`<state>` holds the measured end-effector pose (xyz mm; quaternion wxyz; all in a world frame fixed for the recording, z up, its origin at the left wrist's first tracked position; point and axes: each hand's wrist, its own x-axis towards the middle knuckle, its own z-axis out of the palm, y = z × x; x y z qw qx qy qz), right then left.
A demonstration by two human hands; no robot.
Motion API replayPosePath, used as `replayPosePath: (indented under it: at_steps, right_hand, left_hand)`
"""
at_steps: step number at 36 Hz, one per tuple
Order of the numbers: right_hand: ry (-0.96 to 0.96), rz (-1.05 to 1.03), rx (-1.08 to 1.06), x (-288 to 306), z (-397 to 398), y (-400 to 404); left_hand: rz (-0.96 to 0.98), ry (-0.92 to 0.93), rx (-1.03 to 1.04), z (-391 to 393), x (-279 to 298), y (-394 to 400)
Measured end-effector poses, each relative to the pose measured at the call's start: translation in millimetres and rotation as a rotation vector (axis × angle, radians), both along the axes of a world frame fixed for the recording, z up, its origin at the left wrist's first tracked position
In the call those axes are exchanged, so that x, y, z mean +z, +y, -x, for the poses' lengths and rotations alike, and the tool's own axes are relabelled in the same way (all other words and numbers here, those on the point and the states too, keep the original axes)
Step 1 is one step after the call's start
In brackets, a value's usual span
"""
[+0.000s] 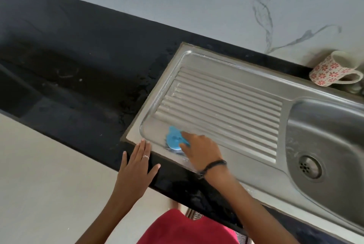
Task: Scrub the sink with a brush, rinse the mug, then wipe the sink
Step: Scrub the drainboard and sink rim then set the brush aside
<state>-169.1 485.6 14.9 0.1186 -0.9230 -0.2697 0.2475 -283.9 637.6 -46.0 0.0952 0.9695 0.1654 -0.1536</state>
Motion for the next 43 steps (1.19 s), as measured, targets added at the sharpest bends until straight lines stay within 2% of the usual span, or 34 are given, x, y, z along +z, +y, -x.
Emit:
replayPosePath:
  at_steps: [5,9,12,15,19,24,28,31,35,40,43]
  right_hand:
    - [0.011,0.183,-0.155,15,2,-89]
    - [0.006,0.259,-0.18,21,4,-109]
    - [-0.069,0.229,-0.114,16,4,-86]
    - [-0.143,0.111,-0.044,3,-7,-53]
    - [-0.107,-0.053,-0.017,-9,-24,-46]
    - [-0.107,-0.029,-0.069,-8,-27,-126]
    - [-0.079,0.054,-0.23,-1,-9,-214]
    - [-0.1,0.125,-0.293,6,-1,-245]
    - [-0.102,0.154,-0.202,3,-4,-229]
    - [-0.079,-0.061,-0.104,-14,-23,-171]
    - [-0.075,-0.142,-0.071,-17,-24,-169]
  left_hand:
    - [0.078,-0.042,-0.063,6,5,-23]
    - [0.205,-0.05,-0.128,8,9,-46]
    - [0.298,-0.014,-0.18,7,16,-68]
    - [0.279,0.004,-0.207,10,20,-88]
    - [0.298,0.026,-0.189,15,22,-112]
    - [0.296,0.03,-0.213,10,23,-141]
    - [0.302,0.04,-0.288,2,24,-172]
    - [0.32,0.052,-0.307,-2,23,-194]
    - [0.242,0.096,-0.353,-2,19,-216]
    - [0.18,0.109,-0.315,2,16,-227]
    - [0.199,0.095,-0.287,3,14,-230]
